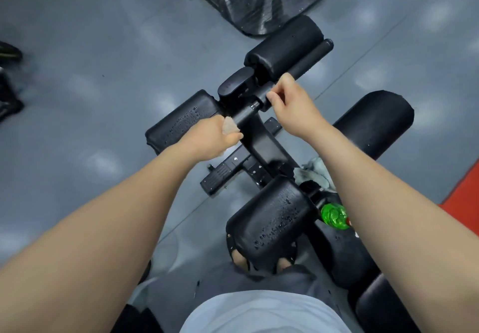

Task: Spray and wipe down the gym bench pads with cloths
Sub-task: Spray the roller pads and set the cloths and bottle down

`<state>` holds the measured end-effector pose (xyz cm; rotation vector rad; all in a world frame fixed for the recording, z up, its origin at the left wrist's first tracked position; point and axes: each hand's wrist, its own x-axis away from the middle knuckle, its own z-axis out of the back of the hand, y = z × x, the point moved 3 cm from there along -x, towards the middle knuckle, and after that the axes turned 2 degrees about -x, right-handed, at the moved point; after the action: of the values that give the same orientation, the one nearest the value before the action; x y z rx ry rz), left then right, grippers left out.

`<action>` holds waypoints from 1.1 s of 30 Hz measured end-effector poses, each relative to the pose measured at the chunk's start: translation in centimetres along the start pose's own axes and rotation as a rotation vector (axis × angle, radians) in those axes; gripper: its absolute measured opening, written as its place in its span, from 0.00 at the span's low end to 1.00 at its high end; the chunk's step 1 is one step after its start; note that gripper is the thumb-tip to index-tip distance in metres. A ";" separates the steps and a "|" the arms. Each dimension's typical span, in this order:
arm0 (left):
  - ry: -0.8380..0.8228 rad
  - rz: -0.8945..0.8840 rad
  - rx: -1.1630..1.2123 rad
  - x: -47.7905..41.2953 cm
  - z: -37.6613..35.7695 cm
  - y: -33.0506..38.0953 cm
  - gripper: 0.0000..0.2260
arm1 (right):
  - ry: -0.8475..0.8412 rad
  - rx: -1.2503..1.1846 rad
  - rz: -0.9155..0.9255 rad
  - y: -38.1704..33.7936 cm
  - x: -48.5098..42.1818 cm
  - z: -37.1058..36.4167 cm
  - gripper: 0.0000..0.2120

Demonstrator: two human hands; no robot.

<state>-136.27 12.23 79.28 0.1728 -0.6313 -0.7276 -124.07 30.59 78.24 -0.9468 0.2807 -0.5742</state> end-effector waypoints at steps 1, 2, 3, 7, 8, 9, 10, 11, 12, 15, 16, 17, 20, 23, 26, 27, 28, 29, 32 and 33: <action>0.003 0.025 -0.006 0.2 -0.1 -0.1 0.19 | -0.010 -0.010 0.007 0.2 -0.1 -0.1 0.07; 0.012 0.053 -0.012 0.5 -0.1 -0.1 0.17 | -0.018 -0.018 0.016 0.3 -0.1 0.0 0.07; 0.015 0.079 -0.015 0.6 -0.1 -0.3 0.16 | -0.019 -0.020 0.021 0.4 -0.1 -0.1 0.08; 0.042 0.163 -0.037 1.0 -0.5 -0.4 0.11 | -0.042 -0.011 0.059 0.5 -0.2 0.3 0.08; 0.057 0.176 -0.065 1.0 -0.6 -0.3 0.10 | -0.048 -0.011 0.068 0.5 -0.2 0.4 0.08; 0.069 0.191 -0.104 1.0 -0.6 -0.2 0.10 | -0.051 -0.012 0.074 0.5 -0.3 0.5 0.08; 0.078 0.208 -0.142 1.1 -0.6 0.0 0.11 | -0.057 -0.014 0.076 0.6 -0.3 0.6 0.08; 0.086 0.227 -0.176 1.1 -0.6 0.1 0.11 | -0.062 -0.018 0.076 0.7 -0.3 0.6 0.08; 0.094 0.247 -0.196 1.2 -0.7 0.1 0.11 | -0.066 -0.025 0.077 0.7 -0.3 0.6 0.08; 0.116 0.312 -0.201 1.1 -0.9 0.0 0.10 | -0.070 -0.040 0.082 0.9 -0.4 0.7 0.08; 0.121 0.335 -0.194 1.1 -1.0 -0.1 0.11 | -0.071 -0.041 0.086 0.9 -0.4 0.7 0.08; 0.123 0.357 -0.189 1.0 -1.0 -0.1 0.11 | -0.071 -0.041 0.088 0.9 -0.4 0.8 0.08; 0.129 0.416 -0.197 1.1 -1.1 -0.1 0.12 | -0.074 -0.045 0.101 0.7 -0.3 0.9 0.08; 0.108 0.464 -0.252 1.6 -1.2 -0.4 0.11 | -0.084 -0.043 0.110 0.6 -0.2 0.9 0.08; 0.073 0.469 -0.296 2.4 -1.1 -0.8 0.09 | -0.085 -0.034 0.109 0.6 -0.3 0.9 0.08; 0.068 0.457 -0.298 2.8 -0.9 -1.0 0.10 | -0.087 -0.036 0.109 0.6 -0.3 1.0 0.08; 0.057 0.441 -0.303 3.3 -0.7 -1.1 0.12 | -0.090 -0.042 0.108 0.6 -0.2 1.0 0.08; 0.048 0.425 -0.310 3.9 -0.4 -1.1 0.14 | -0.091 -0.051 0.104 0.5 -0.2 1.0 0.08; 0.070 0.397 -0.213 5.8 0.8 -0.5 0.14 | -0.085 -0.053 0.084 0.3 -0.1 1.1 0.08; 0.107 0.402 -0.139 6.4 1.4 0.0 0.14 | -0.080 -0.053 0.073 0.2 -0.1 1.1 0.07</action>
<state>-133.43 8.05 83.50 -0.0440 -0.4908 -0.3689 -123.59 31.47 78.73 -1.0045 0.2588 -0.4629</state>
